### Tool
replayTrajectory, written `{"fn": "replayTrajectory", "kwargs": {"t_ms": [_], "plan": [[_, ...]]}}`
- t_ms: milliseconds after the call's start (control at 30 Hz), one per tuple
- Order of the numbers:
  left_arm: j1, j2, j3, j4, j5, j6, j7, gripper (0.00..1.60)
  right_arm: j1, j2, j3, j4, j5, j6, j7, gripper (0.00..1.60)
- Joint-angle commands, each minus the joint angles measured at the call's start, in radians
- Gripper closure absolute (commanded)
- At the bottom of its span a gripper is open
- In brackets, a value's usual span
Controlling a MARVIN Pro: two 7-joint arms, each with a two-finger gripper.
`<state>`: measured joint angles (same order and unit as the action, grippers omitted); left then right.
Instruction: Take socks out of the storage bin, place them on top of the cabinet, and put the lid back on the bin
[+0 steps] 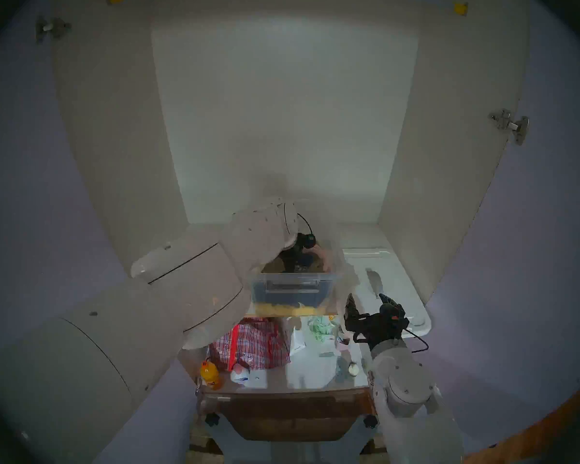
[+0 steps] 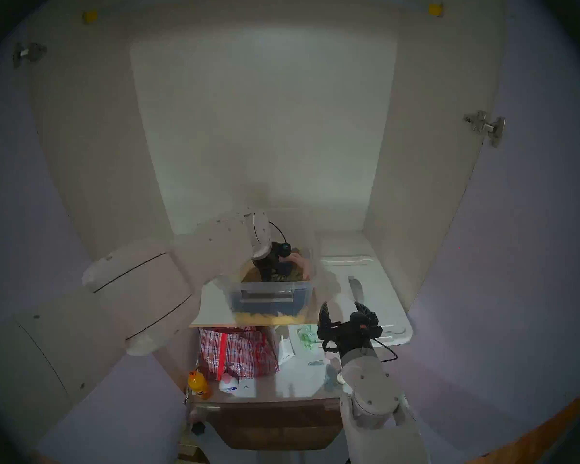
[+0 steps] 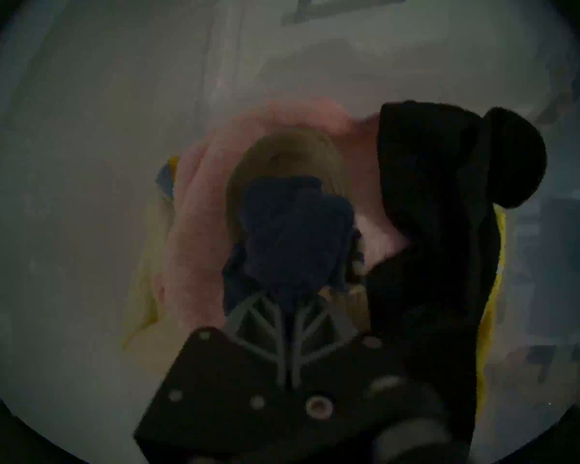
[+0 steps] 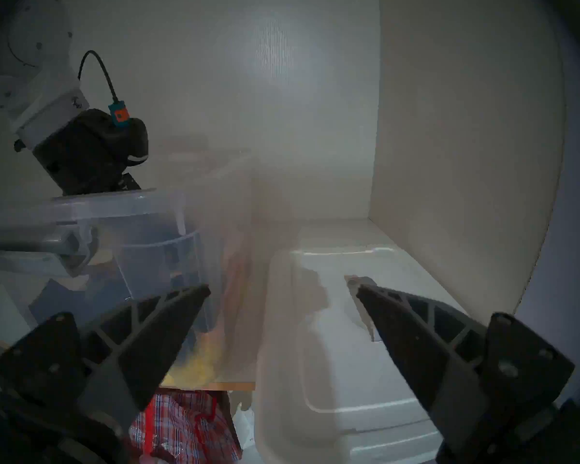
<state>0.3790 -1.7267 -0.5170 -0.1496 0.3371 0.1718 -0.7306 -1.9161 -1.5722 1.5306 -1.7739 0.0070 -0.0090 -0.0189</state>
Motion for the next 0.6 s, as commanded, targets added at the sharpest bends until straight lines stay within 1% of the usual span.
{"fn": "replayTrajectory", "kwargs": {"t_ms": [0, 133, 233, 267, 433, 567], "plan": [[-0.041, 0.015, -0.021, -0.005, -0.013, -0.01, 0.064, 1.6, 0.01, 0.0, 0.0, -0.025, 0.001, -0.006, 0.0, 0.0], [-0.068, 0.024, -0.056, -0.008, -0.028, -0.007, 0.113, 1.6, 0.009, 0.0, 0.0, -0.026, 0.001, -0.006, 0.0, 0.0], [-0.087, 0.031, -0.087, -0.012, -0.044, -0.007, 0.126, 1.6, 0.008, 0.0, 0.0, -0.027, 0.001, -0.006, 0.0, 0.0], [-0.092, 0.034, -0.111, -0.013, -0.055, -0.004, 0.13, 1.6, 0.008, 0.0, 0.0, -0.027, 0.001, -0.006, 0.0, 0.0], [-0.101, 0.042, -0.142, -0.018, -0.056, 0.003, 0.124, 1.6, 0.007, 0.0, 0.0, -0.029, 0.001, -0.005, 0.0, 0.0], [-0.109, 0.054, -0.152, -0.026, -0.053, 0.005, 0.128, 1.6, 0.008, 0.0, 0.0, -0.028, 0.001, -0.005, 0.0, 0.0]]}}
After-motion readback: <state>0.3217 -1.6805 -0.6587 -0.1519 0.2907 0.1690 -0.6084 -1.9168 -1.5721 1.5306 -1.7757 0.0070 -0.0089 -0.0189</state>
